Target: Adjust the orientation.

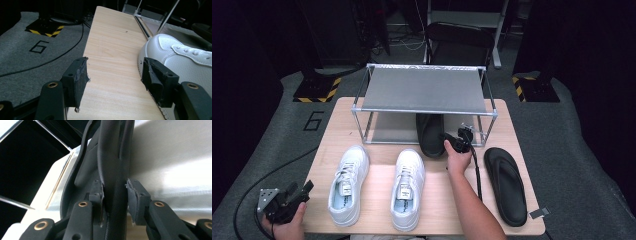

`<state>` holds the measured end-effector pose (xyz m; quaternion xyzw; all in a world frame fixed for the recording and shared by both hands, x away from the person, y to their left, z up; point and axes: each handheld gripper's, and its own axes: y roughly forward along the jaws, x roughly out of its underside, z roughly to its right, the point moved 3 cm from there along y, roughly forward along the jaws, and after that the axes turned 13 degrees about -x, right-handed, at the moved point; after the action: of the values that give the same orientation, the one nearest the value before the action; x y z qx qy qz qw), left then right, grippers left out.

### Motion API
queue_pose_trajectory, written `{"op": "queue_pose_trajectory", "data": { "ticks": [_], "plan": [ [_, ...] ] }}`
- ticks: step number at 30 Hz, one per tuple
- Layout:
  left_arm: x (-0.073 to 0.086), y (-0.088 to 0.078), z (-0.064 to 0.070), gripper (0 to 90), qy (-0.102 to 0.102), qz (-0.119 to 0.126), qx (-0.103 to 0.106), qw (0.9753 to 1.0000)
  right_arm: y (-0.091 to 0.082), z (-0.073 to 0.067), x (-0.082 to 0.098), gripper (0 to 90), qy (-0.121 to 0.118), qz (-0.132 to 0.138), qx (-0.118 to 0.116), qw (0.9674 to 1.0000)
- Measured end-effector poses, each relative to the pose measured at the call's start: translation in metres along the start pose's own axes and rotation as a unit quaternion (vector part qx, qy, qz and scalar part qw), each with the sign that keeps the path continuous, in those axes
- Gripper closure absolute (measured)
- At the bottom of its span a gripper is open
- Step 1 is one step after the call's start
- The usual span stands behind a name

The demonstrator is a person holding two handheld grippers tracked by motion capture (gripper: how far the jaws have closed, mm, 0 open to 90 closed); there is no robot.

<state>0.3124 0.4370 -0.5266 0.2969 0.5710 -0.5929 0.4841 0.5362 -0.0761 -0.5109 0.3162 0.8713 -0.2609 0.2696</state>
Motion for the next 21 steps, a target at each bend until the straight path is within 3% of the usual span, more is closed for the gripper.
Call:
{"op": "queue_pose_trajectory", "data": {
  "ticks": [2,3,5,7,9,10,11,14,18,19,21],
  "plan": [
    [0.0,0.001,-0.001,37.4,-0.003,0.002,0.0,1.0,0.007,0.0,0.0,67.6,0.006,0.004,-0.012,0.9999],
    [0.0,0.001,-0.002,37.4,-0.005,-0.001,-0.003,1.0,0.01,-0.001,0.0,67.6,0.005,0.005,-0.004,1.0],
    [0.001,0.001,-0.003,37.4,-0.007,-0.002,-0.001,1.0,0.016,0.001,-0.002,67.6,-0.017,0.005,0.001,0.9998],
    [0.001,0.001,-0.003,37.4,-0.008,-0.002,0.0,1.0,0.019,-0.001,-0.003,67.6,0.002,0.007,0.0,1.0],
    [0.001,0.001,-0.002,37.4,-0.004,-0.004,0.0,1.0,0.022,0.0,-0.005,67.6,-0.017,0.009,0.009,0.9998],
    [0.002,0.001,-0.001,37.4,-0.006,-0.004,-0.001,1.0,0.025,-0.001,-0.006,67.6,-0.013,0.01,0.009,0.9998],
    [0.002,0.001,-0.001,37.4,-0.002,-0.003,0.003,1.0,0.027,0.001,-0.008,67.6,-0.03,0.017,-0.001,0.9994],
    [0.001,-0.001,-0.002,37.4,-0.002,0.001,0.002,1.0,0.031,0.002,-0.009,67.5,-0.013,0.019,-0.005,0.9997],
    [0.002,-0.001,-0.003,37.5,-0.004,0.0,0.0,1.0,0.034,0.004,-0.008,67.5,-0.023,0.033,0.006,0.9992],
    [0.002,-0.001,-0.003,37.4,-0.003,0.0,0.001,1.0,0.035,0.005,-0.007,67.5,-0.009,0.025,0.015,0.9995],
    [0.002,-0.002,-0.003,37.5,-0.004,0.001,0.001,1.0,0.036,0.006,-0.007,67.5,-0.009,0.029,0.013,0.9995]
  ]
}}
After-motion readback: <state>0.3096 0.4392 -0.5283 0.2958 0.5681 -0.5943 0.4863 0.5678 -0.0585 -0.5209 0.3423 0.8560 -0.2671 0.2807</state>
